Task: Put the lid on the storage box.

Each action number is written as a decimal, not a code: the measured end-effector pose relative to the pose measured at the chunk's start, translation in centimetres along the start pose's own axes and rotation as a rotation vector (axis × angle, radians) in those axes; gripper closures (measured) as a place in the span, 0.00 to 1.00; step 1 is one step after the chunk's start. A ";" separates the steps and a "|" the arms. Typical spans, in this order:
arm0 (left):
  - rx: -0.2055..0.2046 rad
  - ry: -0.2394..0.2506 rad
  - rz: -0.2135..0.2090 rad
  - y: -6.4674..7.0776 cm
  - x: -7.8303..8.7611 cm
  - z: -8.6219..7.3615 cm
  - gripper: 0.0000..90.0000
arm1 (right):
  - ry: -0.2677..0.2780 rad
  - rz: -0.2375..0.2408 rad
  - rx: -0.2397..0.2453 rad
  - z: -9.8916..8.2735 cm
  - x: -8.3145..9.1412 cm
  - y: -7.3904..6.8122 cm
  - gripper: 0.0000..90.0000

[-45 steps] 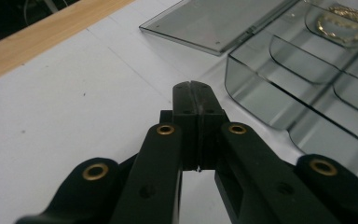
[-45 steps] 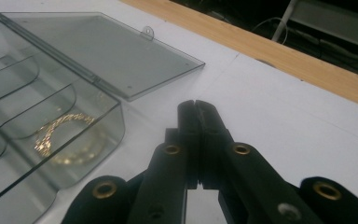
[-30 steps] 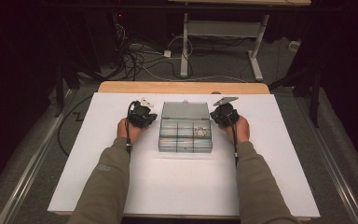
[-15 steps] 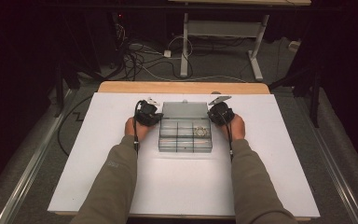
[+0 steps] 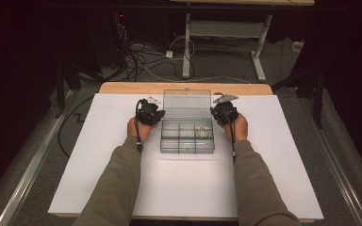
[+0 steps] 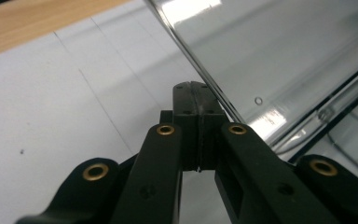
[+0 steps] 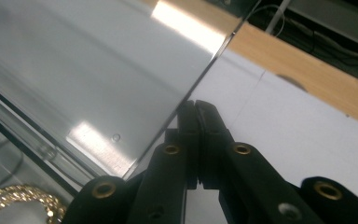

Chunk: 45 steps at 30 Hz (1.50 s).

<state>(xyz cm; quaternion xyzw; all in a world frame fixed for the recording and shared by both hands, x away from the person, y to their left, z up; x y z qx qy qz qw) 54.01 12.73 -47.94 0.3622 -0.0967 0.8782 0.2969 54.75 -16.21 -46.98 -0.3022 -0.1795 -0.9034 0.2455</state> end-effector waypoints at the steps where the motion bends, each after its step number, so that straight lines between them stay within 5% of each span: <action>1: 0.004 0.015 0.004 0.0 0.1 0.1 0.96 | 0.016 0.004 -0.005 0.1 0.2 0.1 1.00; 14: -0.043 0.091 0.051 0.4 2.1 1.9 0.96 | 0.059 -0.018 -0.002 1.5 1.5 -0.3 1.00; 33: -0.133 0.100 0.125 1.5 4.8 3.8 0.96 | 0.097 -0.081 0.049 3.1 4.3 -1.0 1.00; 45: -0.152 0.127 0.152 2.3 6.5 4.1 0.96 | 0.145 -0.139 0.060 3.6 5.8 -1.7 1.00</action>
Point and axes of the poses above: each handheld gripper's, and its own axes: x roughly backward along the jaws, z roughly out of its top, y roughly to its right, the point moved 2 cm from there along -x, roughly forward along the jaws, and after that the axes turned 3 degrees about -y, right-handed, at the moved point
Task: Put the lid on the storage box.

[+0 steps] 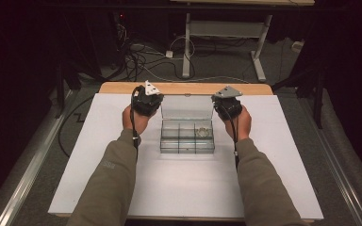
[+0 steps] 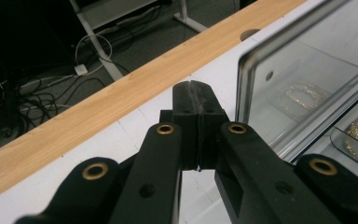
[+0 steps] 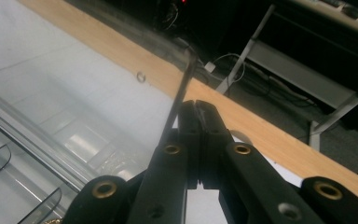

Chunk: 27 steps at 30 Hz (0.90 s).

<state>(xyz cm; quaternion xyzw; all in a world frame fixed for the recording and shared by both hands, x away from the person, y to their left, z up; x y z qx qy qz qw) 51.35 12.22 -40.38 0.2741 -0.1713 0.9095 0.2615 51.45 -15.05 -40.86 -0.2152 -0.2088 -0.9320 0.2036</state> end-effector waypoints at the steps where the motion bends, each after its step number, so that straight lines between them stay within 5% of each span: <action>1: -0.004 0.002 0.008 0.1 0.1 0.0 0.96 | 0.007 -0.003 -0.001 0.0 0.1 0.0 1.00; 27: 0.008 0.091 0.021 1.5 1.7 -1.5 0.96 | 0.052 0.000 -0.010 -0.7 2.1 -0.9 1.00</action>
Point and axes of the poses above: each handheld gripper's, and its own axes: x roughly backward along the jaws, z roughly out of its top, y roughly to its right, the point moved 2 cm from there along -x, roughly forward along the jaws, and after that the axes turned 3 degrees about -y, right-handed, at the moved point
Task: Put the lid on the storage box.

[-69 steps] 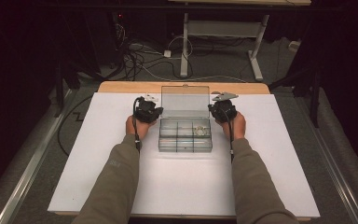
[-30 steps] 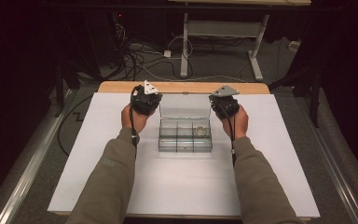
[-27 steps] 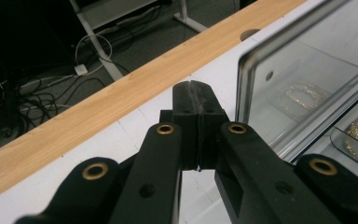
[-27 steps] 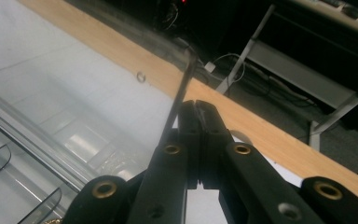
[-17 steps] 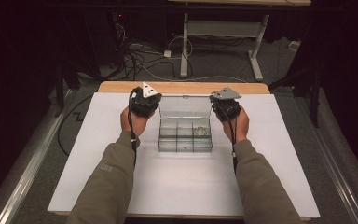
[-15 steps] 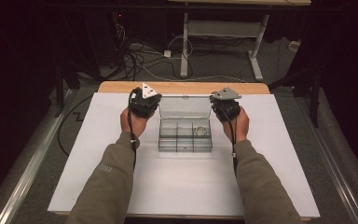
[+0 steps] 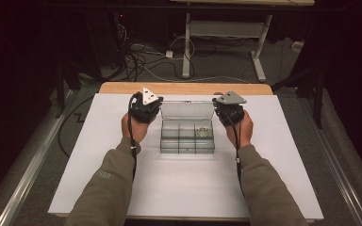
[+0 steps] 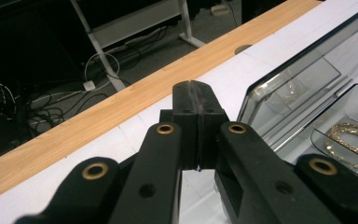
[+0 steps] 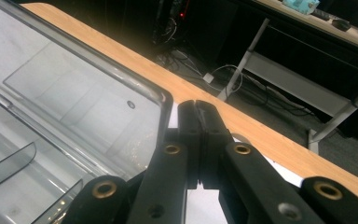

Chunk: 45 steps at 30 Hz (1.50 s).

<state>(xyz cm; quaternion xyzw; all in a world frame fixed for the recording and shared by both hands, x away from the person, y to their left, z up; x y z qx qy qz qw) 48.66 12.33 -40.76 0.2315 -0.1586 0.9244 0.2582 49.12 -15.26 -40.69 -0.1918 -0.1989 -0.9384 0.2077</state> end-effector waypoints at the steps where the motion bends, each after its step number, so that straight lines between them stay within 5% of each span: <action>1: 0.003 0.004 -0.002 0.0 0.0 -0.1 0.96 | -0.002 0.000 -0.001 0.0 0.0 0.0 1.00; 21: 0.001 0.025 -0.009 1.3 1.0 -1.4 0.96 | 0.009 0.002 -0.007 -1.2 1.1 -1.0 1.00; 45: -0.037 0.024 0.029 2.5 1.8 -2.7 0.96 | 0.010 -0.027 0.009 -2.3 2.1 -2.3 1.00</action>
Point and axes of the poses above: each handheld gripper's, and its own axes: x roughly backward along the jaws, z roughly out of its top, y roughly to its right, the point moved 2 cm from there along -x, roughly forward along the jaws, and after that the axes turned 3 degrees about -y, right-handed, at the moved point
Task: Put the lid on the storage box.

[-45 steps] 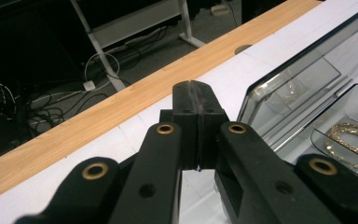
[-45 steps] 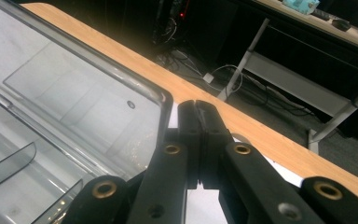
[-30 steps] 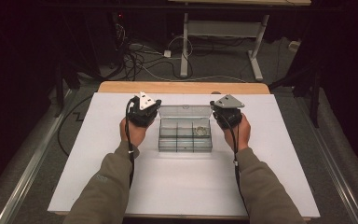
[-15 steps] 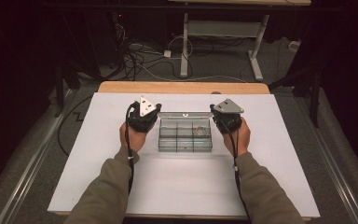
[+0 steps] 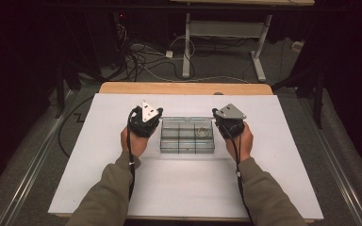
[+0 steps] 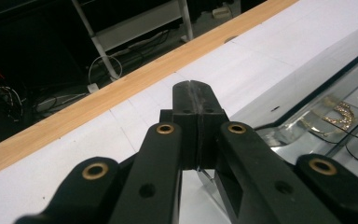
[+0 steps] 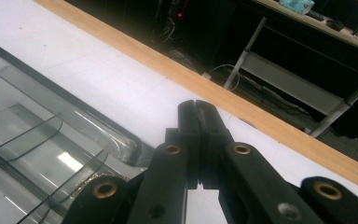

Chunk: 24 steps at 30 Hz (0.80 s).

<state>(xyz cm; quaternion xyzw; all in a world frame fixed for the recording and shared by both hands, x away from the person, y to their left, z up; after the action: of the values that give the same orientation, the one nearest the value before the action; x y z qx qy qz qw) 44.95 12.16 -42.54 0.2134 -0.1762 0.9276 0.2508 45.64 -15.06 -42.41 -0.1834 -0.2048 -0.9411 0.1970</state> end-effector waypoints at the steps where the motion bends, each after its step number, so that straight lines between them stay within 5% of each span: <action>1: -0.003 -0.001 0.002 0.1 0.0 0.0 0.96 | -0.001 0.000 -0.001 -0.1 0.0 0.0 1.00; 14: -0.017 -0.008 -0.001 0.4 0.2 -0.5 0.96 | -0.007 -0.012 0.017 -0.6 0.3 -0.5 1.00; 24: 0.013 0.003 -0.014 0.7 0.3 -1.2 0.96 | -0.004 -0.003 0.003 -1.1 0.5 -0.7 1.00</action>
<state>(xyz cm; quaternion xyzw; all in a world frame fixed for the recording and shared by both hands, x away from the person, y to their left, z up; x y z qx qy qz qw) 43.94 12.29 -43.58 0.2149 -0.1682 0.9273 0.2561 44.62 -15.16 -43.34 -0.1848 -0.2070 -0.9407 0.1954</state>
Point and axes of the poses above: each handheld gripper's, and its own axes: x roughly backward along the jaws, z roughly out of its top, y roughly to its right, the point moved 2 cm from there along -x, roughly forward along the jaws, and after that the axes turned 3 degrees about -y, right-handed, at the moved point
